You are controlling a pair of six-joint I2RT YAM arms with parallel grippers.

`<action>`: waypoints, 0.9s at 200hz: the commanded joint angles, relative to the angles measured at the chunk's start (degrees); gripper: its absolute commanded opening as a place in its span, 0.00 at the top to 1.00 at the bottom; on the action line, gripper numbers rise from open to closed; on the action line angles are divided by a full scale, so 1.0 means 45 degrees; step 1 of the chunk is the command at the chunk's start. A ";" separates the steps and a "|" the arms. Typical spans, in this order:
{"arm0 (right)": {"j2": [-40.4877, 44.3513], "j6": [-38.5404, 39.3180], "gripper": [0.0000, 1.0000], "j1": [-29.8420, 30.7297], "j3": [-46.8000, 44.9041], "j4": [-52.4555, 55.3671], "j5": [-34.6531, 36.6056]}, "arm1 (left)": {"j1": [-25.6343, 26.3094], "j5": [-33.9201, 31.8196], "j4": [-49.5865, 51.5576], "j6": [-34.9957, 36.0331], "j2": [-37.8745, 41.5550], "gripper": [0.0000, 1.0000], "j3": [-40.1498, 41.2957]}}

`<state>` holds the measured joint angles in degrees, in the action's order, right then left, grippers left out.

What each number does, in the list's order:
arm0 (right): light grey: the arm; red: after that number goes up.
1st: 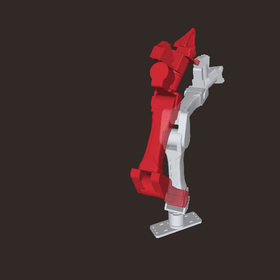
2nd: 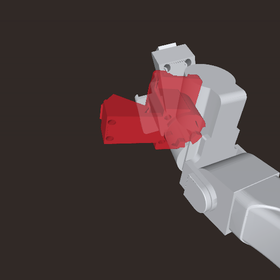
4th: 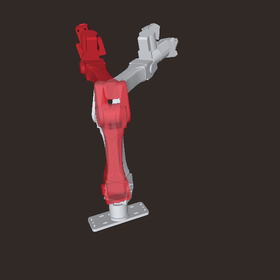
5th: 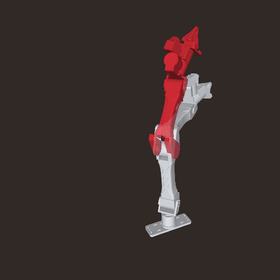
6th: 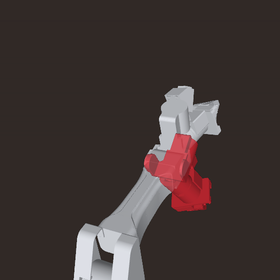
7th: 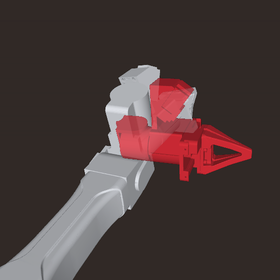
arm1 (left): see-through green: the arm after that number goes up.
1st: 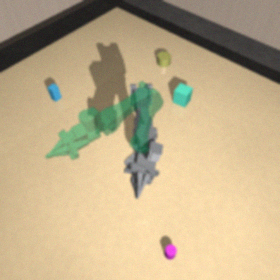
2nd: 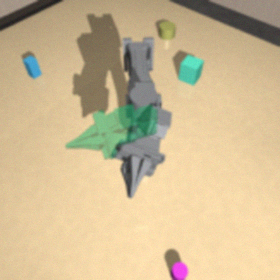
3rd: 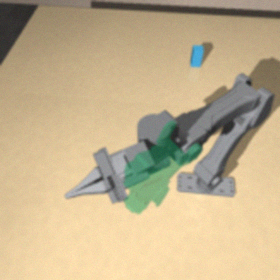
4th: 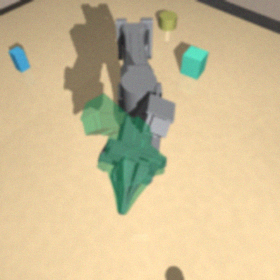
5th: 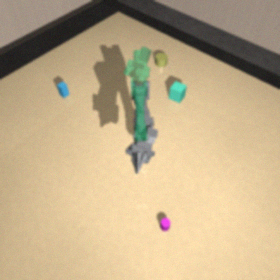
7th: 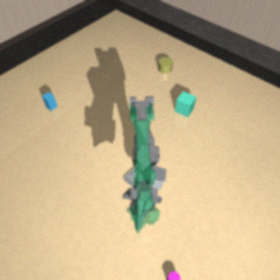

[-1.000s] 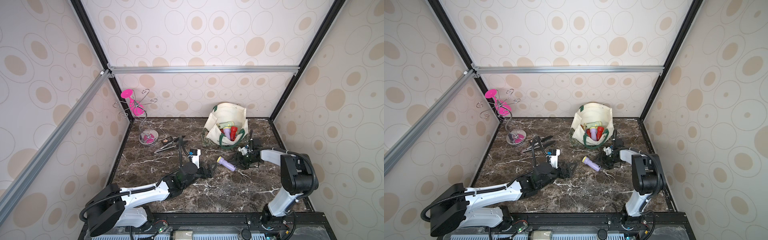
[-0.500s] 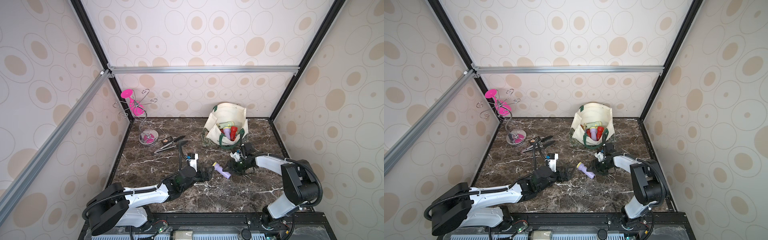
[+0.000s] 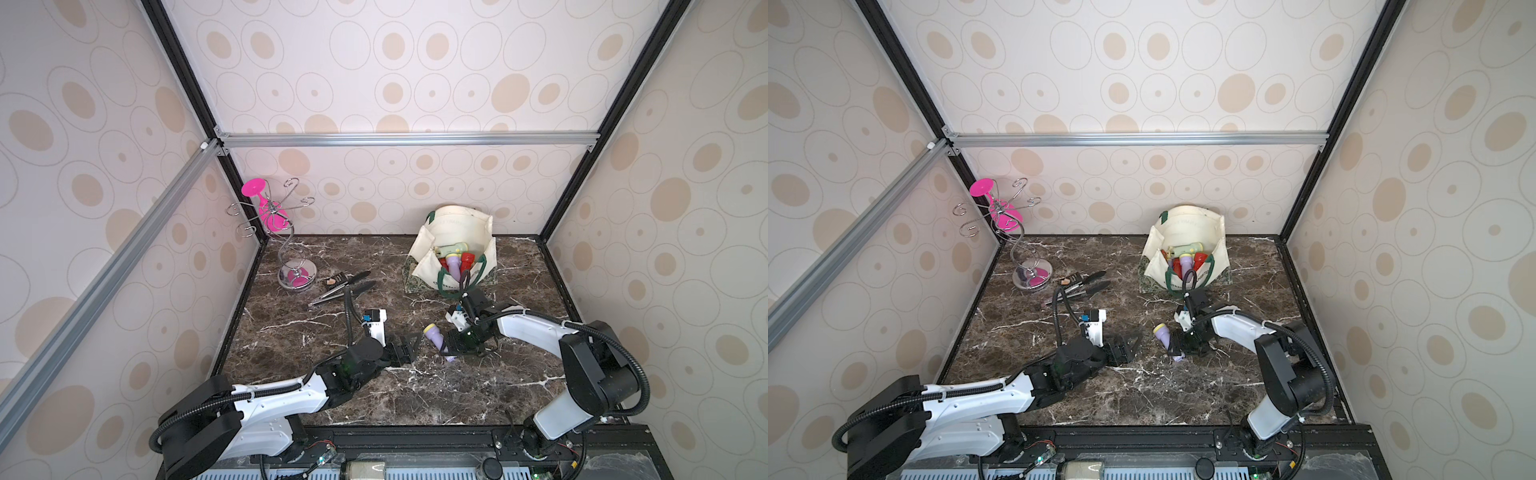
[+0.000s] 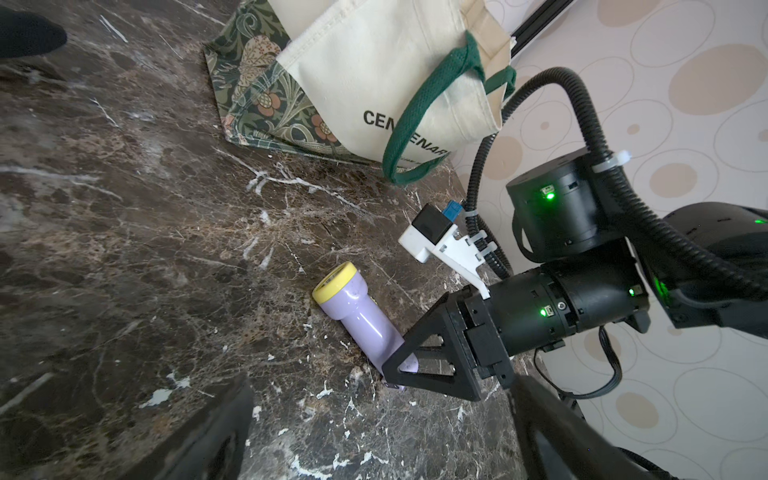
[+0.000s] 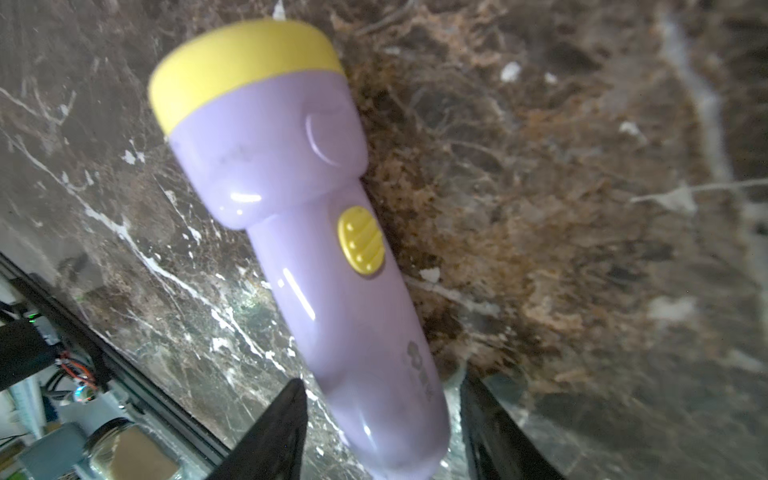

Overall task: Put the flashlights into the tote bags
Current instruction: Pick up the flashlight from the center of the board.

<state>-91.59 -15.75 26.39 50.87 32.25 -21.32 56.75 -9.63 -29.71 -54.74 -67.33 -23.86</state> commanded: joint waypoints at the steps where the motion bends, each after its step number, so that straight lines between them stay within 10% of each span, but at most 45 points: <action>1: -0.0141 0.0471 0.37 0.0578 0.0586 0.0780 0.1400 | -0.0117 -0.0475 -0.0078 -0.0304 0.0470 0.04 0.0108; 93: -0.1484 0.1027 0.42 0.1750 0.1320 0.0768 0.3445 | -0.0120 -0.0944 0.0366 -0.0433 0.1339 0.05 0.0607; 180: -0.0750 0.1432 0.76 0.2104 0.1081 0.1197 0.3432 | -0.0151 -0.0888 0.0205 -0.0277 0.1037 0.06 0.0529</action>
<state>-96.95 -10.20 35.35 56.36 34.81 -5.78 56.60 -12.78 -28.23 -55.79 -62.37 -21.04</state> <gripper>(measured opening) 0.386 0.944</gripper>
